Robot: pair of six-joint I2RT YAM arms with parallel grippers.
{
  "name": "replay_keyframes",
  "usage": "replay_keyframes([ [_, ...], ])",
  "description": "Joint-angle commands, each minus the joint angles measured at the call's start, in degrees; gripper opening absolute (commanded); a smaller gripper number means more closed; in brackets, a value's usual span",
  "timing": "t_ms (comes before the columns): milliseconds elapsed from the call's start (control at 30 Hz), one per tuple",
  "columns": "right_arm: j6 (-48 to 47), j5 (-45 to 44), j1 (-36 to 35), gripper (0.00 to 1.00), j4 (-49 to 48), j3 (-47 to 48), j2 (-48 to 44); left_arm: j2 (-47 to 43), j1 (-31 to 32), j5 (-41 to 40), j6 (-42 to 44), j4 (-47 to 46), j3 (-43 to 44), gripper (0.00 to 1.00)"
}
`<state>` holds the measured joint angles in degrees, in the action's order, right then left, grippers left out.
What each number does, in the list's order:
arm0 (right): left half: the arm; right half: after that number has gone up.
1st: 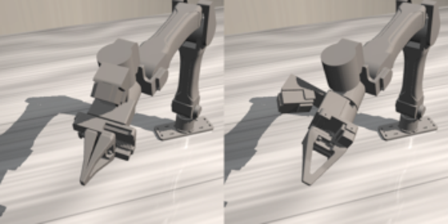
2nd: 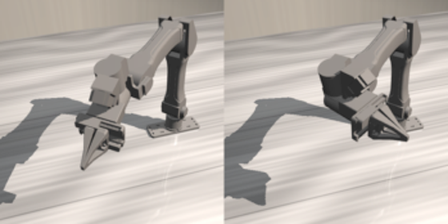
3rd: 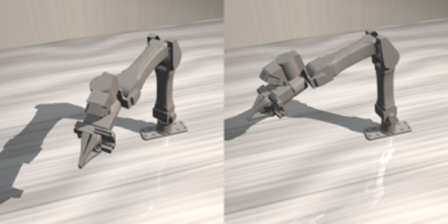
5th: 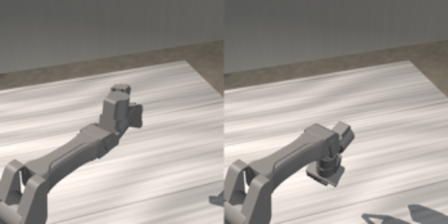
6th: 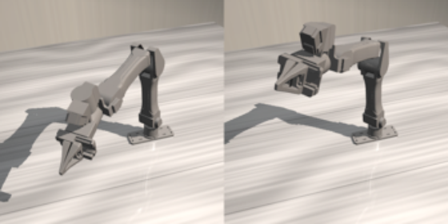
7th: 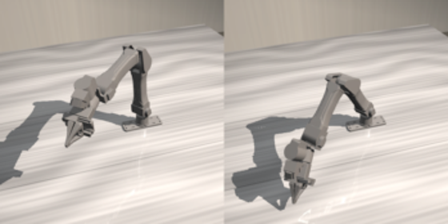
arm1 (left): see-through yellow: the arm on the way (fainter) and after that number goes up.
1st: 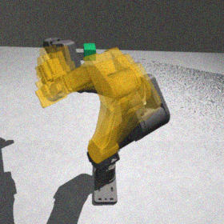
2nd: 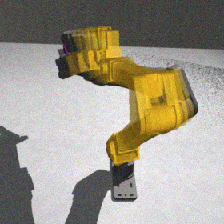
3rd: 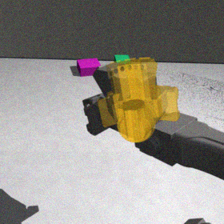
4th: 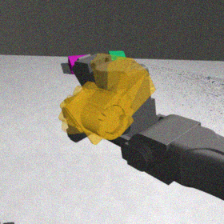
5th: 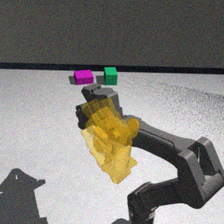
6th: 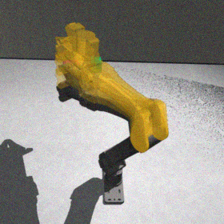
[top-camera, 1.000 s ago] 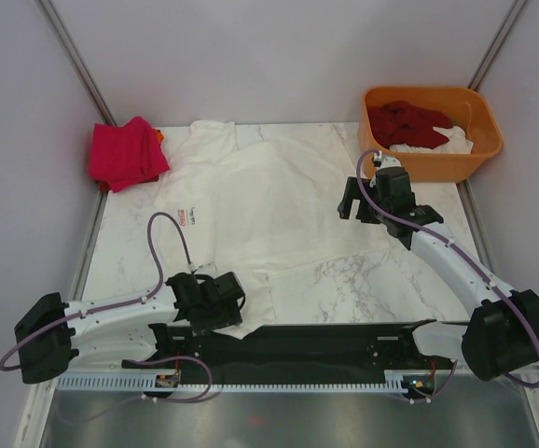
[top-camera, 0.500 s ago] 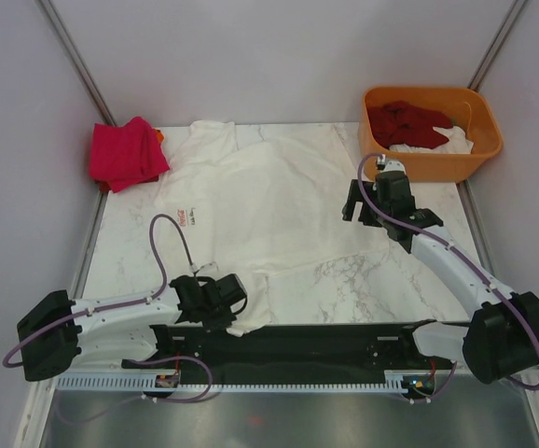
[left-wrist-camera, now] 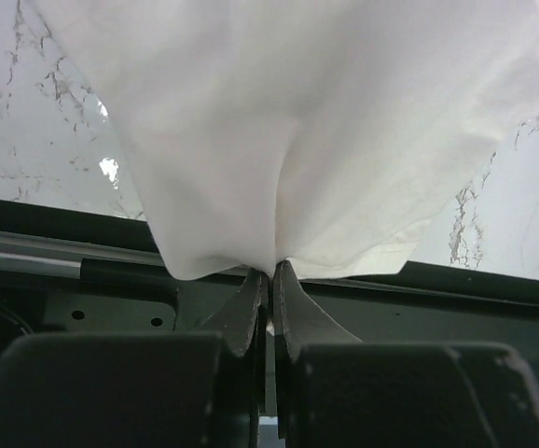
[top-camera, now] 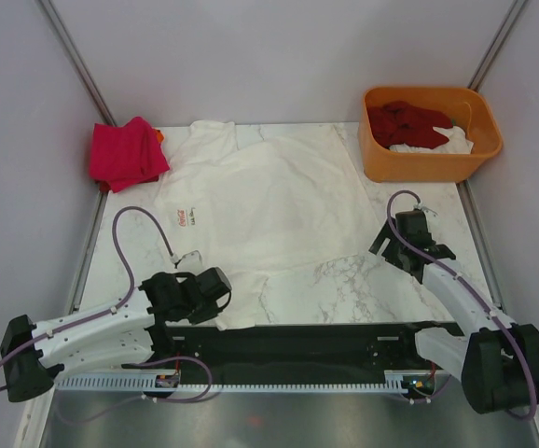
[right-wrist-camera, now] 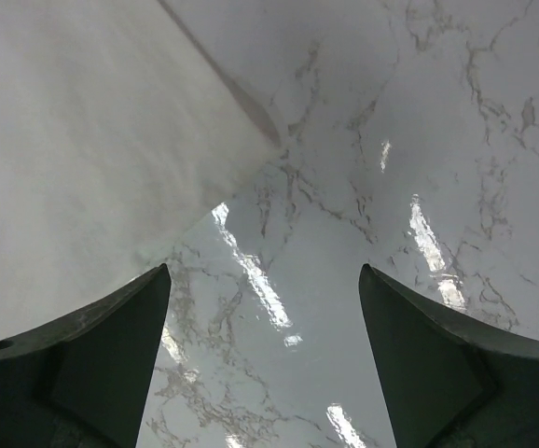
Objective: Fold and stack the t-shirts
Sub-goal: Flatten the tshirt out
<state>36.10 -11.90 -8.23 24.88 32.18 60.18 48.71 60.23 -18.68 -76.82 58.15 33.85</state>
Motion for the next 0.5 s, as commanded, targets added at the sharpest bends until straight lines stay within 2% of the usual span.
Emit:
replay_keyframes([
  [0, 2.7, 4.0, 1.7, 0.9, -3.8, -1.4, 2.9, -0.6, -0.3, -3.6, 1.3, 3.5, 1.7, 0.02],
  [300, 1.3, 4.9, 4.6, 0.84, -11.8, -0.7, 10.7, -2.5, -0.3, -3.8, 1.2, 3.5, 1.7, 0.02],
  [467, 0.9, 8.9, 7.2, 0.75, -16.7, -0.4, 16.6, -2.0, -0.3, -3.9, 1.5, 3.5, 1.8, 0.02],
])
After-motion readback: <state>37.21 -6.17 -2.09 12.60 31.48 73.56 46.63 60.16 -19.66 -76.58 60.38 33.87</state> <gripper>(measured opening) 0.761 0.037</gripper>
